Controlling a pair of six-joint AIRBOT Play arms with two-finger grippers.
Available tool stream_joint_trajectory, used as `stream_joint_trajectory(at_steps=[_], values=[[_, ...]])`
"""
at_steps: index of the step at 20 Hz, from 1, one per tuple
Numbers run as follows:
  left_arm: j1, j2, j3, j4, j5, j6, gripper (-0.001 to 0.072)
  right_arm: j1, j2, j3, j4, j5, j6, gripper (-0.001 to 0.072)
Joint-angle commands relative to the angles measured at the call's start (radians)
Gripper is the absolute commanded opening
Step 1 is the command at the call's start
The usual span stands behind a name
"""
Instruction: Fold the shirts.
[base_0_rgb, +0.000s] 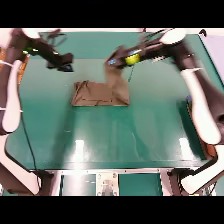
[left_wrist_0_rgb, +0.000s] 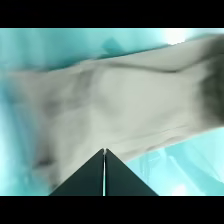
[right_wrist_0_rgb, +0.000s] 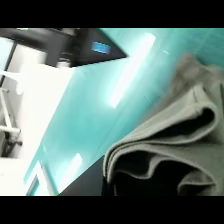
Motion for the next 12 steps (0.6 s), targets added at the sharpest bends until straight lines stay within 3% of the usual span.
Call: stream_joint_trajectory(at_steps=[1, 2, 3, 6, 12], values=[[0.13, 0.029, 0.005, 0.057, -0.085, -0.003, 0.0024, 0.249, -0.17, -0.001, -0.001, -0.46, 0.005, 0.0026], [0.148, 0.029, 0.005, 0.071, -0.086, -0.003, 0.0024, 0.296, -0.218, 0.0, -0.001, -0.559, 0.004, 0.0288], [0.161, 0.029, 0.005, 0.085, -0.087, -0.003, 0.0024, 0.327, -0.257, 0.002, -0.002, -0.631, 0.0, 0.0637], [0.188, 0.029, 0.005, 0.098, -0.09, -0.003, 0.0024, 0.259, -0.254, 0.019, -0.062, -0.529, 0.002, 0.0638], [0.191, 0.029, 0.005, 0.082, -0.079, -0.003, 0.0024, -0.199, -0.099, -0.013, -0.346, 0.051, 0.192, 0.0634]])
